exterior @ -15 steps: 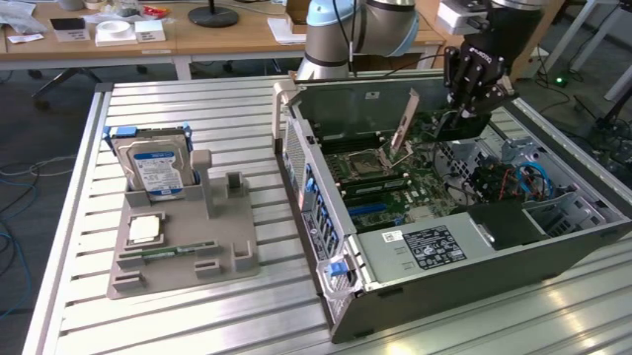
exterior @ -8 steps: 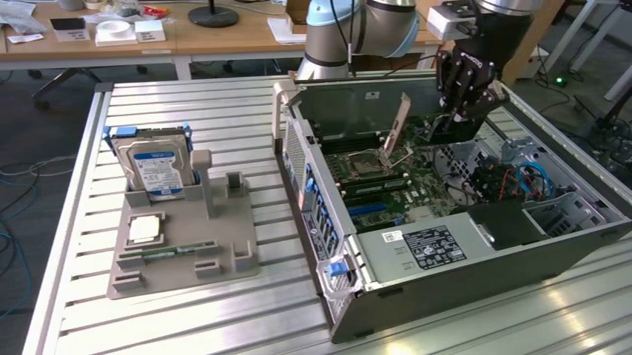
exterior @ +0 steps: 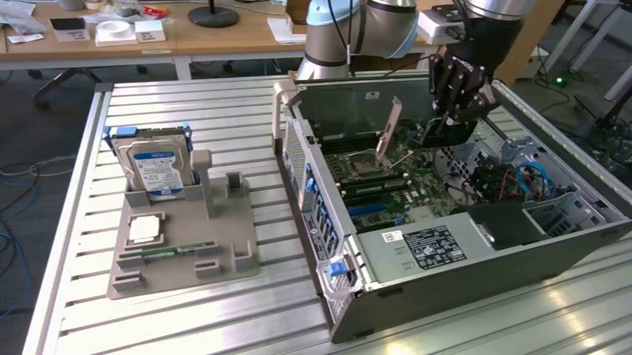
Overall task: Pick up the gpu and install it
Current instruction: 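Insert the gpu into the slot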
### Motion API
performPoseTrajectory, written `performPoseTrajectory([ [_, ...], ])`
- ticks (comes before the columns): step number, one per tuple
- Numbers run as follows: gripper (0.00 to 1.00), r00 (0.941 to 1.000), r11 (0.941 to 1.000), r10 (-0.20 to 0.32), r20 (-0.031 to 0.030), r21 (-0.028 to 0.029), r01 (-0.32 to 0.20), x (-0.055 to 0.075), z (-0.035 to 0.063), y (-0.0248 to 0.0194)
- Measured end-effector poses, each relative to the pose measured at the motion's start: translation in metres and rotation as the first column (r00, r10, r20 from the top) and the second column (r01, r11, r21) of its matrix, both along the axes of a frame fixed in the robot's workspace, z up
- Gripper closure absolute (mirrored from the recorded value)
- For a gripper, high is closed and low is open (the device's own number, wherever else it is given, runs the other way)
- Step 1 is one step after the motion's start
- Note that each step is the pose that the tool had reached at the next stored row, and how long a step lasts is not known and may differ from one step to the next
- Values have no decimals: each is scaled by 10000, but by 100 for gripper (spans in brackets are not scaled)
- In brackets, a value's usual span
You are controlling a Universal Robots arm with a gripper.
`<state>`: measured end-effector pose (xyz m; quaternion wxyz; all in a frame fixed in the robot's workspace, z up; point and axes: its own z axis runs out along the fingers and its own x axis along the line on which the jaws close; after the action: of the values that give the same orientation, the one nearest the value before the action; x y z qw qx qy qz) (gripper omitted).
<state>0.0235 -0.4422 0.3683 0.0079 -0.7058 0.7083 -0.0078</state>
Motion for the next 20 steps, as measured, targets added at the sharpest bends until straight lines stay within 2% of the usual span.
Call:
performPoseTrajectory([
  [20, 74, 10000, 10000, -31, 1, 2, 31, -224, -152, -9],
])
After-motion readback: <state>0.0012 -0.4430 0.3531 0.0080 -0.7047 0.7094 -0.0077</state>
